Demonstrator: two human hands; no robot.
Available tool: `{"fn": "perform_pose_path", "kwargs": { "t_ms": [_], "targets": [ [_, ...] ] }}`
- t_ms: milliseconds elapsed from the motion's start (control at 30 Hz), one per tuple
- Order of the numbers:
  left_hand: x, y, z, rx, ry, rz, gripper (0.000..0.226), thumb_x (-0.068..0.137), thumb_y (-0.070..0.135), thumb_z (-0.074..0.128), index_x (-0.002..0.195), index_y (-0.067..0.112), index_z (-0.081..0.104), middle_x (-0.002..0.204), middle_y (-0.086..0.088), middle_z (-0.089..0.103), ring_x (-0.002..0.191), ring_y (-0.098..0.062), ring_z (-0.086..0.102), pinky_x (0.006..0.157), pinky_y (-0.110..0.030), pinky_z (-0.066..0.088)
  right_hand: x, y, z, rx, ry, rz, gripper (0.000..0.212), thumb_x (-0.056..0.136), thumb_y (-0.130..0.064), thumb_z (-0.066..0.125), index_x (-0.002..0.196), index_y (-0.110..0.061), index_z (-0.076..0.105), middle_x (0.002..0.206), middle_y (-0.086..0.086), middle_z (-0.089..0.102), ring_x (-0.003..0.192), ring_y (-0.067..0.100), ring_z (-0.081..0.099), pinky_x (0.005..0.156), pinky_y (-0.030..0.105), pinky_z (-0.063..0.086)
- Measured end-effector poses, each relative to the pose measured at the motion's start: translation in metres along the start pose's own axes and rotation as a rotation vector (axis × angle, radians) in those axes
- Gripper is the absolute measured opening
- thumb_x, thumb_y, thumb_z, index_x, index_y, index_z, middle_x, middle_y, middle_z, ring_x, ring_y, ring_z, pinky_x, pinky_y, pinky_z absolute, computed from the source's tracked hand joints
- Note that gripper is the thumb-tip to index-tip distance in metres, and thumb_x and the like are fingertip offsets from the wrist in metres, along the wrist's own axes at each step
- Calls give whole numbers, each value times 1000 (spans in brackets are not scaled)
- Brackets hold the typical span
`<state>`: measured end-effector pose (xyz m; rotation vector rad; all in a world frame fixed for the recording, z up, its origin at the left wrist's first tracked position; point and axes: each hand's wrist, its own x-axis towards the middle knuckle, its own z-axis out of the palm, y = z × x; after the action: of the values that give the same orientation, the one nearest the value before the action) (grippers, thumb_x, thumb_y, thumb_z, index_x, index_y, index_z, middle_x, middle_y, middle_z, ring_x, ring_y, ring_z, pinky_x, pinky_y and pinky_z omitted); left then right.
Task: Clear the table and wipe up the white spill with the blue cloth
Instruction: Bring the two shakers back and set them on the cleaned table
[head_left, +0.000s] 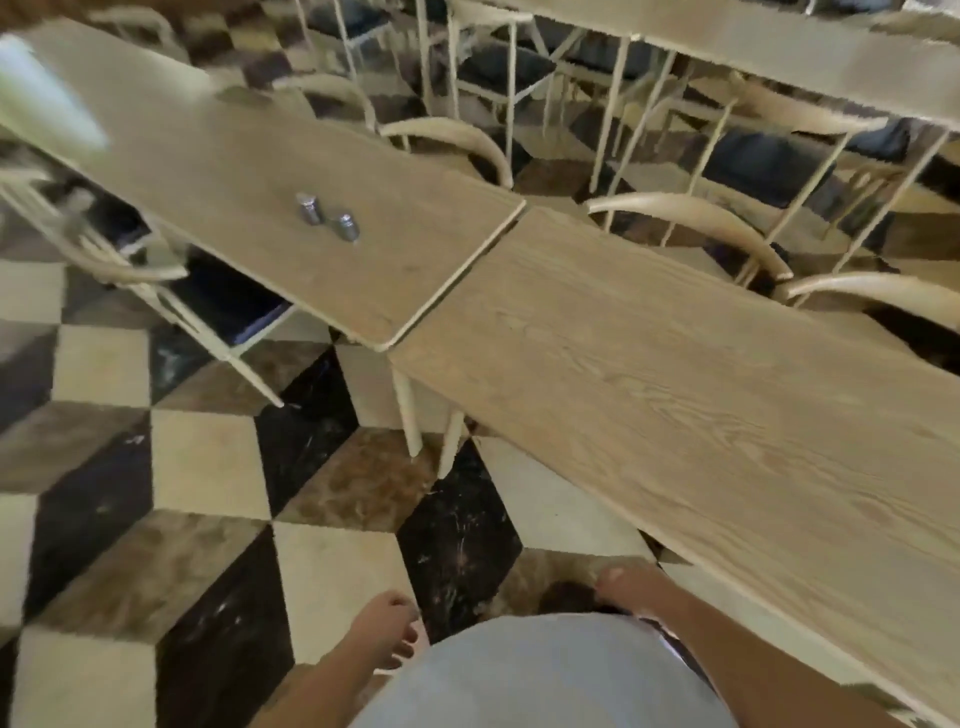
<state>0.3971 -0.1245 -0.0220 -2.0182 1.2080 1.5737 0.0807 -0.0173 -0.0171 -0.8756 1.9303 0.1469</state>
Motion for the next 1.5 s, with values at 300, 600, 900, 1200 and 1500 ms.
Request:
{"fn": "perform_pose_path", "kwargs": {
  "t_ms": [300, 600, 900, 1200, 1500],
  "targets": [
    [6, -87, -31, -262, 100, -51, 15, 99, 18, 51, 101, 11, 64, 88, -2, 65, 80, -15, 64, 68, -21, 51, 36, -126, -17, -246, -157, -162, 15, 68, -40, 74, 83, -39, 72, 105, -8, 65, 98, 14, 61, 92, 32, 54],
    [22, -97, -69, -447, 96, -184, 23, 97, 17, 51, 76, 21, 57, 78, 1, 61, 68, -10, 58, 65, -25, 48, 98, -215, -15, -253, -219, -254, 10, 90, -23, 63, 93, -21, 72, 102, -1, 68, 92, 12, 60, 80, 25, 42],
    [61, -31, -164, -317, 217, -258, 22, 97, 17, 45, 92, 9, 65, 92, -10, 68, 83, -25, 65, 78, -40, 56, 172, -328, -72, 43, -335, 21, 8, 94, -9, 55, 87, -5, 55, 80, 15, 58, 61, 20, 52, 55, 23, 40],
    [107, 79, -258, -369, 222, -43, 19, 100, 28, 50, 104, 20, 66, 91, -2, 70, 86, -17, 68, 80, -27, 54, 214, -413, -109, 61, -423, 70, 8, 96, -10, 50, 95, -2, 51, 73, 15, 52, 52, 17, 45, 43, 19, 33],
    [191, 108, -357, -390, 150, -76, 18, 99, 22, 51, 91, 18, 67, 80, -4, 74, 75, -17, 69, 85, -35, 55, 241, -443, -118, 266, -429, 317, 28, 94, -21, 58, 100, 2, 73, 101, 16, 76, 74, 22, 70, 59, 22, 56]
  ]
}}
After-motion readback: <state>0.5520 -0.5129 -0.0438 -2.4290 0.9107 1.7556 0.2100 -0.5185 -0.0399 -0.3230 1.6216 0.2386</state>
